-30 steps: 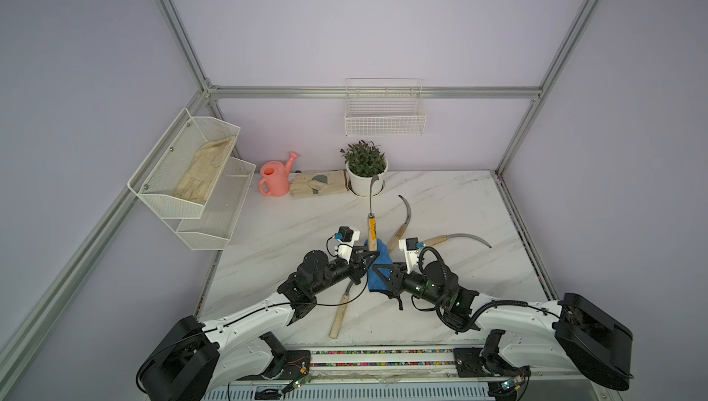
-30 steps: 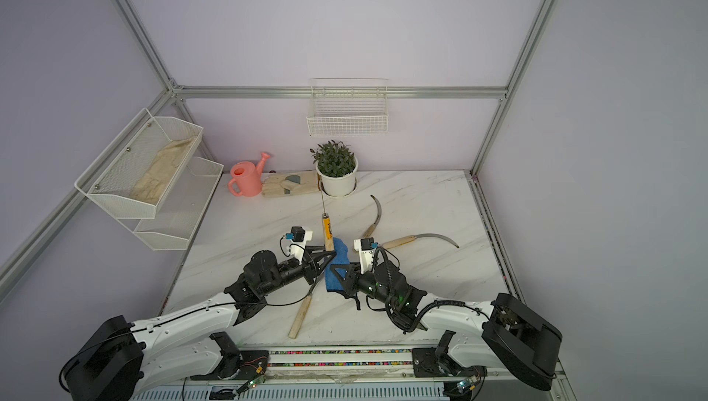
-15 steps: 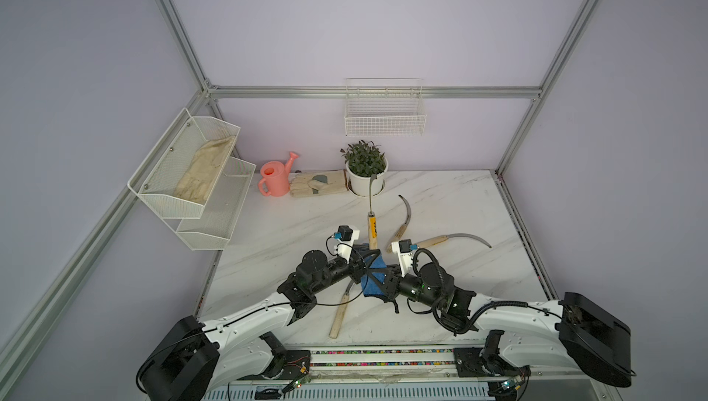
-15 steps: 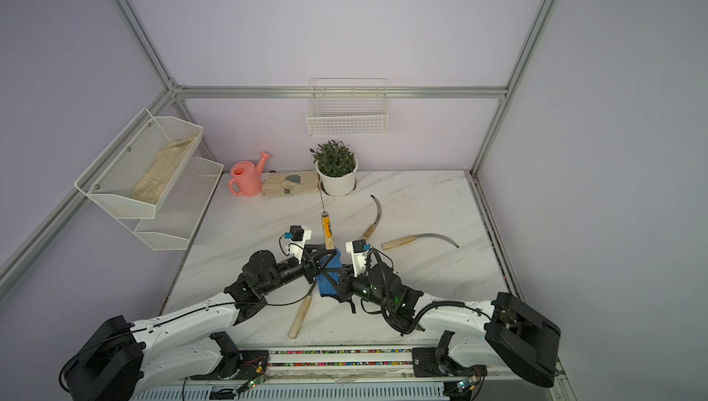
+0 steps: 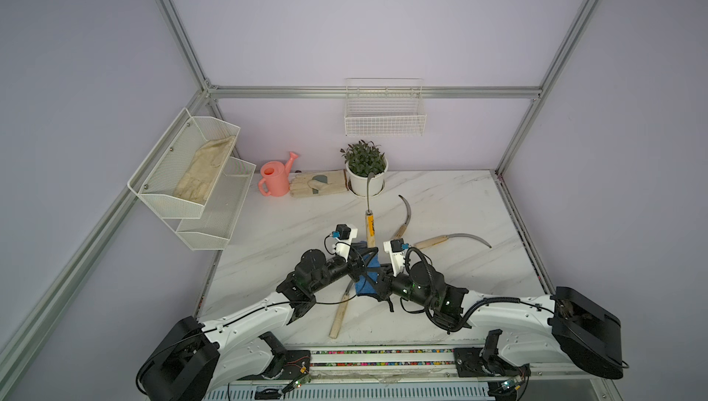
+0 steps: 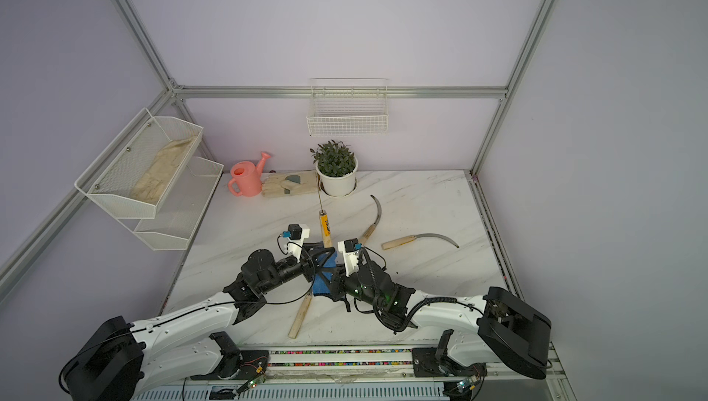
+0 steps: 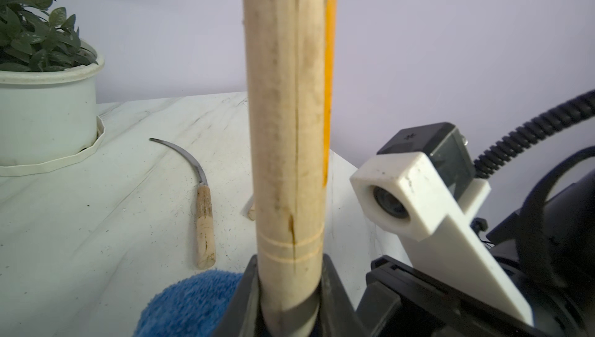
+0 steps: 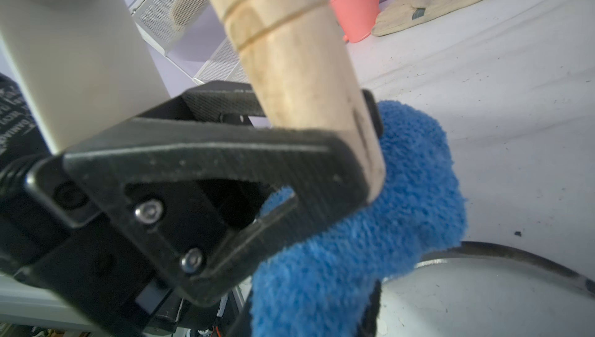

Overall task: Wipe small sickles with rags
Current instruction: Wipe the small sickle.

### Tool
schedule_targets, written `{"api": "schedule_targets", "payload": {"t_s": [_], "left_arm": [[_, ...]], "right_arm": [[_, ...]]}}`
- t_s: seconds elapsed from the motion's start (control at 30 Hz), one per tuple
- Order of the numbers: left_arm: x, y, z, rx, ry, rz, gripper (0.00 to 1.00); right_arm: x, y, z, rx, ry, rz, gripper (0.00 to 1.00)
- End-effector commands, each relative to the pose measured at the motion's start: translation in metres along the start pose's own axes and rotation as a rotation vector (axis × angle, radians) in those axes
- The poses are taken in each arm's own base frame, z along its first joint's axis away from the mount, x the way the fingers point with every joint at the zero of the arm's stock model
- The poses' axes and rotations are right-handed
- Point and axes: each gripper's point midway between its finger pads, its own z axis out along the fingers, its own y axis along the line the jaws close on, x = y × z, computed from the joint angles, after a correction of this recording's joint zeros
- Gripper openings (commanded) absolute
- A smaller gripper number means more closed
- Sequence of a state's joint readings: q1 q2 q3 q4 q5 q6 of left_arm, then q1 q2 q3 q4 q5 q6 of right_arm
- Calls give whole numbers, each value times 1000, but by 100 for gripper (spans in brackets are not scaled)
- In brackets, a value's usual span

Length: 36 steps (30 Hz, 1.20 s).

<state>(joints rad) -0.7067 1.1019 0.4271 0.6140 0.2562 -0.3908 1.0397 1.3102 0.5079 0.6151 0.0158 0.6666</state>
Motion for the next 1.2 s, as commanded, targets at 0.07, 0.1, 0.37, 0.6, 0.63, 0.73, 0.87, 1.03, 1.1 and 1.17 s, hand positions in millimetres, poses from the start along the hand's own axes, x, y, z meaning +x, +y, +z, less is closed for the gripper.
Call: {"api": "schedule_targets", "payload": {"t_s": [0.07,0.1,0.37,0.6,0.63,0.73,0.87,1.03,1.1,1.17], "left_arm": [[2,-7,1,32,9,4,0],[2,-7,1,33,8,4,0],[2,-10,0,47,14,1,0],[1,-10,0,46,12,7,0],[1,-10,0,45,12,7,0],[1,-9,0,42,12,8,0],[3,-9,1,43,18,7,0],[3,-9,1,43,23,7,0],[3,-10,1,47,26,15,0],[6,-13,3,68,40,50,0]], "right_arm": [[-33,16,-16,-17,-128,-34,0],[-37,14,-22,-7,-145,-36,0],[-49,18,-30,-7,-155,-44,0],[-36,37,0,-51,-79,-66,0],[-36,33,0,-29,-85,-71,0],[-42,19,-14,35,-130,-58,0],[-52,3,-35,85,-184,-49,0],[-59,-29,-56,169,-225,-13,0],[-60,-41,-62,190,-231,9,0],[-60,-47,-64,196,-229,23,0]]}}
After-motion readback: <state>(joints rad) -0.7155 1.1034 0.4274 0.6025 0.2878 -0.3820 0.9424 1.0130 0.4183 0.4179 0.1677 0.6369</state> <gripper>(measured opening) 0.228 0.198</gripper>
